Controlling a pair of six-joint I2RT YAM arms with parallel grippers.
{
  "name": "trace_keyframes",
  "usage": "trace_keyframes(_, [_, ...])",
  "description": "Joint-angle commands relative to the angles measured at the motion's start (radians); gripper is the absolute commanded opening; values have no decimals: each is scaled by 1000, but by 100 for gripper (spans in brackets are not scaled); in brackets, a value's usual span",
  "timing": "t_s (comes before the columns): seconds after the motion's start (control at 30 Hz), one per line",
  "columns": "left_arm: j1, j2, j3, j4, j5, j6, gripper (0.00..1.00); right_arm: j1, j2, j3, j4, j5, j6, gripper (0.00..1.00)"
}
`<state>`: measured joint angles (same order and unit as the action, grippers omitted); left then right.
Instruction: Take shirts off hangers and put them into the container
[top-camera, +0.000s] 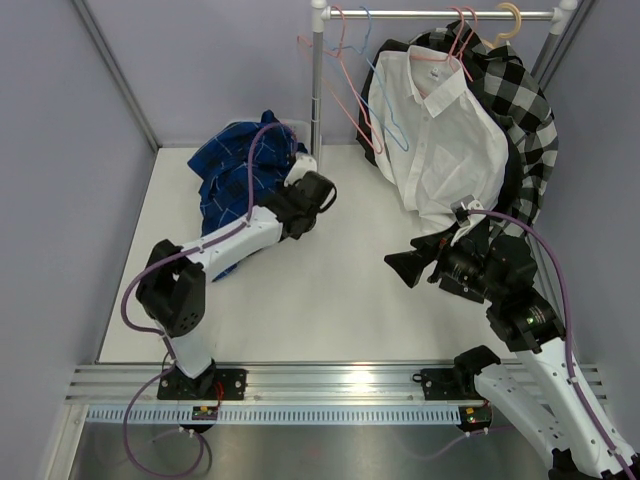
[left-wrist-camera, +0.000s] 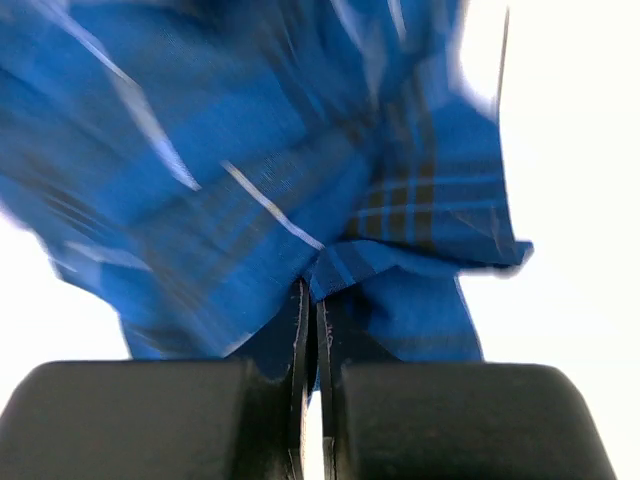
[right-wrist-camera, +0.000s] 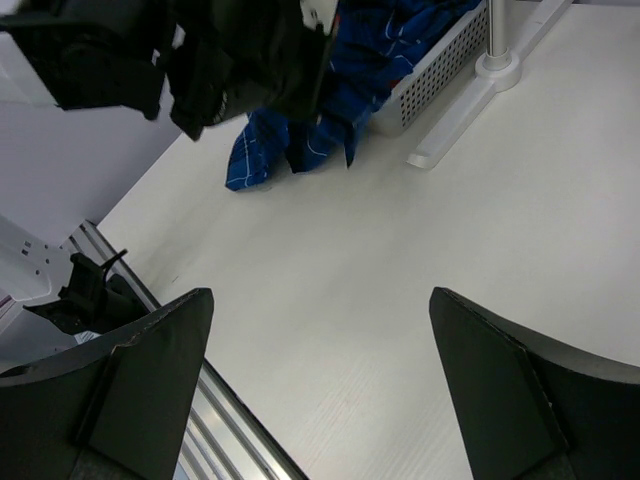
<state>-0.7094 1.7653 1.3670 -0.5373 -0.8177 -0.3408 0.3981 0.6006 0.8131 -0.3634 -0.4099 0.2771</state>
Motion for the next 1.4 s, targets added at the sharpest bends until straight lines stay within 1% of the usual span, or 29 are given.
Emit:
trace_keyframes(0.0, [56,-61,177,78,-167,235,0,-2,1,0,34,-10,1,99])
trace_keyframes(0.03, [71,-56,204,127,-158,302,0,-2,4,0,34,-10,1,99])
trace_keyframes(0.07, [86,-47,227,161,-149,331,0,-2,8,0,34,-10,1,99])
trace_keyframes(0.1, [115,-26,278,187,-140,405,0,-2,10,0,32,-10,1,99])
trace_keyframes(0.17, [160,14,351,229,-123,450,0,-2,19,1,27,-10,-1,99])
trace_keyframes(0.2, [177,66,392,232,-100,474,0,-2,21,1,26,-7,-1,99])
trace_keyframes(0.23, [192,95,477,231,-89,482,0,-2,24,1,24,-4,-3,99])
trace_keyframes(0.3, [231,160,559,232,-60,494,0,-2,28,1,24,2,-3,99])
trace_keyframes(0.33, [244,225,623,231,-25,503,1,-1,31,3,23,8,-4,99])
trace_keyframes(0.4, [272,290,668,230,30,496,1,-4,36,3,20,16,-7,99])
trace_keyframes(0.43, [277,348,690,227,54,491,1,-4,44,4,20,20,-7,99])
trace_keyframes(0.57, [292,449,692,198,172,410,1,-2,71,6,18,28,-10,99])
trace_keyframes(0.6, [304,465,693,182,230,355,1,-2,77,9,17,28,-10,99])
trace_keyframes(0.7, [330,519,695,117,317,269,3,-2,90,11,18,29,-13,99])
trace_keyframes(0.73, [333,531,696,82,360,255,4,-2,93,9,18,29,-13,99])
trace_keyframes(0.83, [335,568,689,22,426,220,7,-2,100,8,24,31,-12,99])
trace_keyframes(0.93, [341,609,701,-50,463,183,14,-2,105,9,26,28,-12,99])
trace_keyframes(1.03, [364,629,711,-104,528,149,23,-2,100,6,26,29,-12,99])
trace_keyframes(1.07, [375,626,713,-111,540,143,26,-2,97,6,24,29,-12,99])
trace_keyframes(1.13, [381,577,704,-118,545,120,33,-2,94,6,24,29,-10,99])
trace_keyframes(1.17, [383,551,702,-115,539,115,39,-2,94,6,26,29,-10,99])
trace_keyframes(1.2, [383,521,701,-115,532,111,56,-2,93,6,24,31,-10,99])
trace_keyframes(1.23, [383,460,705,-113,534,108,63,-2,90,6,23,28,-10,99])
trace_keyframes(1.33, [383,367,719,-112,548,100,76,-2,81,4,21,29,-9,99])
trace_keyframes(1.37, [383,311,727,-112,551,100,79,-2,74,4,21,29,-10,99])
